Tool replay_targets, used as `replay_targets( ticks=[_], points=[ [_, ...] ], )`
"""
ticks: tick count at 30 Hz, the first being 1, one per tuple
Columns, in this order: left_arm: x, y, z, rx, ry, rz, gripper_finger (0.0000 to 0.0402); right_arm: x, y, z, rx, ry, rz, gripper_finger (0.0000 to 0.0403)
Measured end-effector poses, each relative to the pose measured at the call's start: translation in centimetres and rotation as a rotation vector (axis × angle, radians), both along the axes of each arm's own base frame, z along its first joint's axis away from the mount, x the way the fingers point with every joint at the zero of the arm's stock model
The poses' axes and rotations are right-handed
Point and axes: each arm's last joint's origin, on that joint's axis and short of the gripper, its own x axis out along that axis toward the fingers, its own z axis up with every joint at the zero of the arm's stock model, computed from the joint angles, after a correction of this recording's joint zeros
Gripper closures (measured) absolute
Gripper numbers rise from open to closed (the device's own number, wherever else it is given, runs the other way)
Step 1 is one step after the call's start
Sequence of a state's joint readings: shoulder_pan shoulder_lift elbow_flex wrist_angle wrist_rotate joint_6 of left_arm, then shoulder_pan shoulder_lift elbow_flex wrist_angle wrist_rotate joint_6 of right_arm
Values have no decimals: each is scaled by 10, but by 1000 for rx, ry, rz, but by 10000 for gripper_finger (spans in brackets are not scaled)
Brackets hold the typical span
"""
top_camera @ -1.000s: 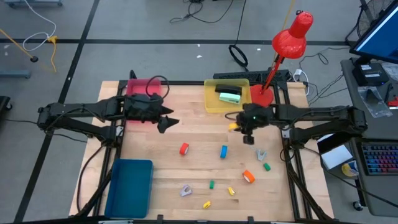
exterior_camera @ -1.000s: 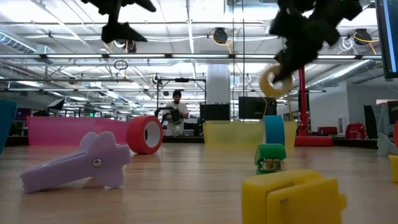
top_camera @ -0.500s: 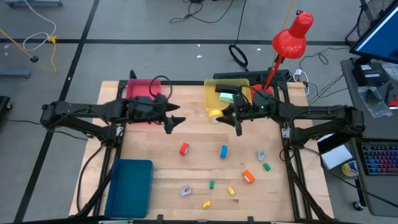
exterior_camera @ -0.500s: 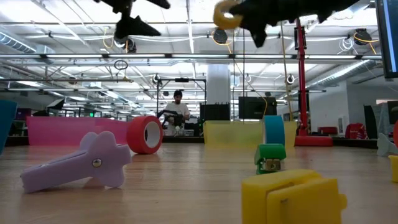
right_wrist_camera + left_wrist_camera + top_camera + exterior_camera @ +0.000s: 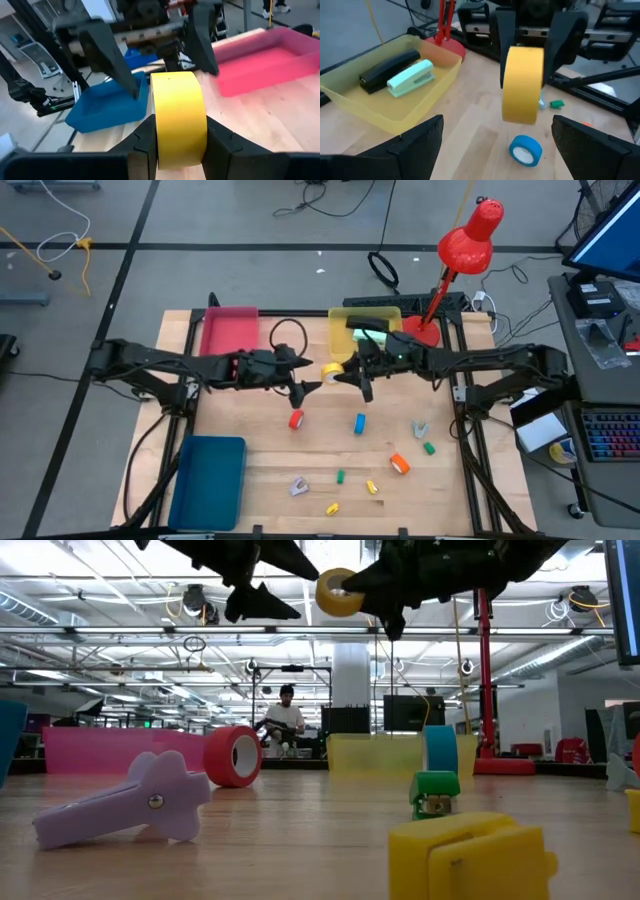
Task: Pick and place Stapler, Stapler remover, tape
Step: Put the yellow tape into the pink bin
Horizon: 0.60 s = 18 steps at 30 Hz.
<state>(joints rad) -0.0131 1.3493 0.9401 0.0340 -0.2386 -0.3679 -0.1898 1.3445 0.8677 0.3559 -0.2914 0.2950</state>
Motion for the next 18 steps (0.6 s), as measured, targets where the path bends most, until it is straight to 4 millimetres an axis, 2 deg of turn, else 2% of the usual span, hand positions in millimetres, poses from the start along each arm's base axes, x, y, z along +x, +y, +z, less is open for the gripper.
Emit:
replay_targets(
  ticks=[8, 18],
  points=[
    [13, -6, -8, 10, -36, -12, 37, 6, -6, -9, -71, 5, 3, 309],
    [25, -8, -16, 12, -75, 31, 38, 6, -5, -7, -81, -26, 79, 309]
  ],
)
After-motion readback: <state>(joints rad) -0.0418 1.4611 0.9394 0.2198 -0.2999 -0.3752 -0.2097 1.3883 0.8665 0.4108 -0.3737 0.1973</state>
